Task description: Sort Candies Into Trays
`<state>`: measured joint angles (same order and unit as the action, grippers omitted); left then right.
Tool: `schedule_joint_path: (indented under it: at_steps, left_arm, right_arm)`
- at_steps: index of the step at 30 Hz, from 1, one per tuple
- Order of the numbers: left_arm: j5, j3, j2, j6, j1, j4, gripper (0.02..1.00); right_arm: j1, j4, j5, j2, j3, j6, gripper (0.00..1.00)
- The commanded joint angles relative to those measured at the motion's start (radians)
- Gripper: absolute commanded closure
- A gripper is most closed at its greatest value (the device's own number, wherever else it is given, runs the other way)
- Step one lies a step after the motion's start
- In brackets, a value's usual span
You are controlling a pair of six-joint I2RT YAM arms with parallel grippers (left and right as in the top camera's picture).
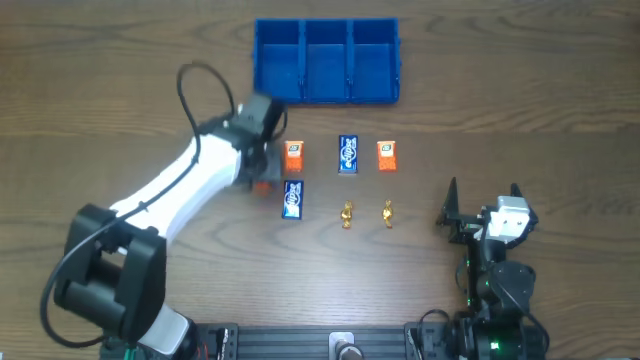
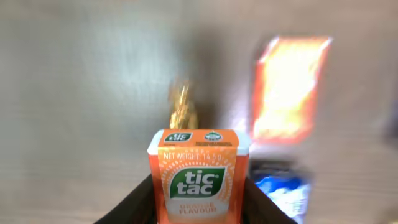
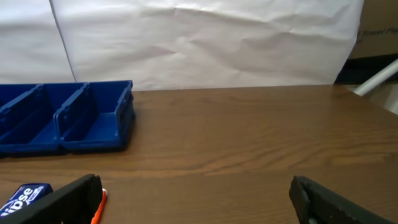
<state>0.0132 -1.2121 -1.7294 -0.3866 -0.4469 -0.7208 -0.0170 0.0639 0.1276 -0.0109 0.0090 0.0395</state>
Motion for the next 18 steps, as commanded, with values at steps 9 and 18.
schedule_joint_path:
  at_steps: [9, 18]
  left_arm:
    - [0.106, -1.001, -0.451, 0.074, 0.061, -0.301, 0.744]
    - [0.05, -1.191, -0.665, 0.103, 0.103, -0.334, 0.726]
  right_arm:
    - [0.006, 0.006, 0.002, 0.008, -0.001, -0.015, 0.003]
    - [0.006, 0.006, 0.002, 0.008, -0.001, -0.015, 0.003]
